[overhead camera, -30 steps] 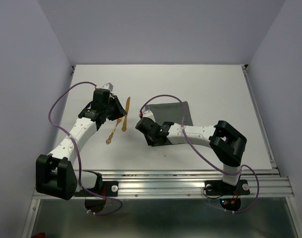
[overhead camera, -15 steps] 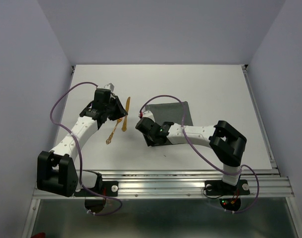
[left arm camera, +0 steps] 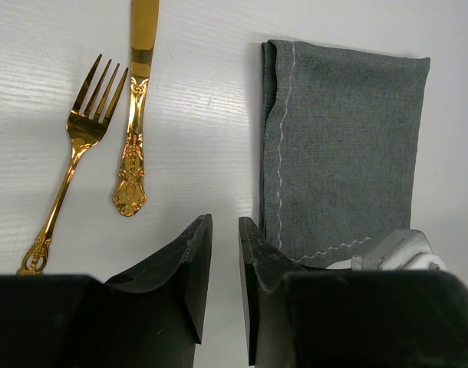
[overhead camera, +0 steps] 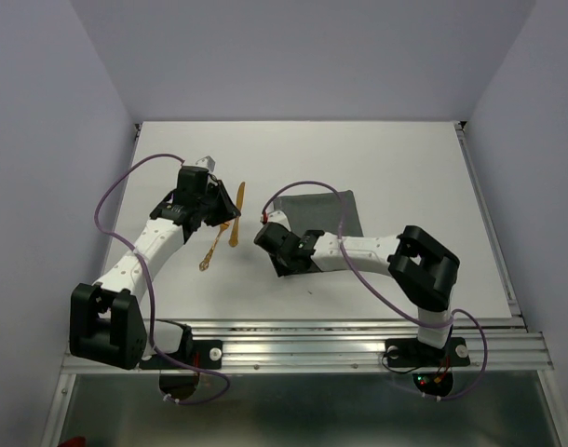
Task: Fold the napkin into a case and place the utensils inside
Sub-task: Pick up the top corner of the square-folded napkin from the center of the board, then fold the top corner of the square-folded napkin at the center of the board.
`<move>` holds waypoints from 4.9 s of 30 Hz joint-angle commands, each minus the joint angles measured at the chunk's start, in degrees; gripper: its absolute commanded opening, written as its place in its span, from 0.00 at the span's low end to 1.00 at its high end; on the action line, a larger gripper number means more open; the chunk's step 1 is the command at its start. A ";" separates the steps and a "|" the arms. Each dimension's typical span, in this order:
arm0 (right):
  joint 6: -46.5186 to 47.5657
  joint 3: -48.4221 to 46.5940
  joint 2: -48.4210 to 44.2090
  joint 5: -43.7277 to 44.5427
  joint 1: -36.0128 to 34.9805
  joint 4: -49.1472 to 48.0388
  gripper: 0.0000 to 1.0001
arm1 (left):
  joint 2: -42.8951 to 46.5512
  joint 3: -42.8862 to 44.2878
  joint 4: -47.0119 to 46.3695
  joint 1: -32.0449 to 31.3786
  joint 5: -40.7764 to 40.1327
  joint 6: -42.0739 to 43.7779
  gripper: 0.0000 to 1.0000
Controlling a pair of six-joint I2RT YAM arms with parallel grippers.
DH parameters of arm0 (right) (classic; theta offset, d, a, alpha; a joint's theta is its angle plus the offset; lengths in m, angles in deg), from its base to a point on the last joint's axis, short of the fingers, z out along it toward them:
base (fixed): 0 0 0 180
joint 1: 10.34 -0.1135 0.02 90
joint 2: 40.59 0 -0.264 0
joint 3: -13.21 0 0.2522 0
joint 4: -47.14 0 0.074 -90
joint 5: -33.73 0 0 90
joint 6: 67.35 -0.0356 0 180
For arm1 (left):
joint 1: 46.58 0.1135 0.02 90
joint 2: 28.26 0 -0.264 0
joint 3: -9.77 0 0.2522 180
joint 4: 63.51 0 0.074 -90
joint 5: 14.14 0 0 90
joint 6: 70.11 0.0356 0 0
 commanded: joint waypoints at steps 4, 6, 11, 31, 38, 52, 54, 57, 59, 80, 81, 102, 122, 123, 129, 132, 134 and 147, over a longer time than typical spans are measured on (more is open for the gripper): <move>-1.44 -1.14 0.12 1.58 -0.64 -0.59 0.21 | 0.66 0.55 -1.71 0.15 0.21 1.08 0.32; -1.70 -1.14 -0.23 1.68 -0.64 -0.59 0.15 | 0.57 0.73 -1.53 0.15 0.21 1.26 0.32; -2.14 -0.79 -1.46 1.94 -0.64 -0.59 0.11 | 0.57 0.90 -1.53 0.15 0.21 1.17 0.32; -2.93 0.09 -2.16 3.61 -0.64 -1.12 0.14 | 0.30 0.55 -1.80 0.15 0.12 1.17 0.32; -3.64 0.79 -2.34 3.61 -0.64 -1.64 0.23 | -0.22 0.38 -1.97 0.15 0.29 1.35 0.32; -4.69 1.85 -4.62 6.68 -0.64 -2.26 0.01 | -1.01 0.99 -2.41 0.06 1.61 1.44 0.32; -4.78 1.93 -4.62 7.39 -0.64 -2.17 0.01 | -1.19 0.99 -2.41 0.06 1.79 1.52 0.32; -5.04 1.85 -4.71 8.09 -0.64 -2.17 0.01 | -1.37 0.90 -2.33 0.06 1.88 1.61 0.32; -5.13 1.67 -4.80 9.57 -0.64 -2.08 0.01 | -1.37 0.73 -2.50 0.06 1.88 1.61 0.32; 5.24 -2.11 -3.04 11.34 17.89 -8.14 0.01 | -4.35 1.87 -3.38 0.06 2.84 2.05 0.32; 5.94 -2.54 -2.87 11.17 19.12 -8.32 0.01 | -4.79 1.87 -3.55 0.06 3.10 2.05 0.32; 5.77 -10.72 5.74 8.44 28.62 -8.68 0.01 | -9.80 5.12 -3.65 0.06 5.65 4.07 0.32; 0.15 -10.02 6.01 8.79 31.69 -7.27 0.17 | -15.16 11.27 -3.12 -3.45 7.67 3.64 0.32; -0.20 -9.41 5.31 8.10 32.22 -7.18 0.24 | -16.12 12.41 -3.12 -4.15 7.85 3.46 0.32; -1.61 -5.63 -0.39 7.74 32.23 -7.79 0.35 | -21.48 17.41 -3.47 -6.52 9.08 1.70 0.32; -2.67 -1.77 -5.66 8.27 32.23 -8.06 0.35 | -24.99 20.58 -3.56 -7.84 9.61 1.09 0.27; -3.20 2.17 -9.97 8.09 32.23 -7.97 0.35 | -26.50 21.99 -3.56 -8.89 9.70 0.82 0.22; -7.85 21.27 -28.26 -5.08 32.76 -5.60 0.35 | -35.20 28.67 -3.91 -10.66 11.19 0.82 0.00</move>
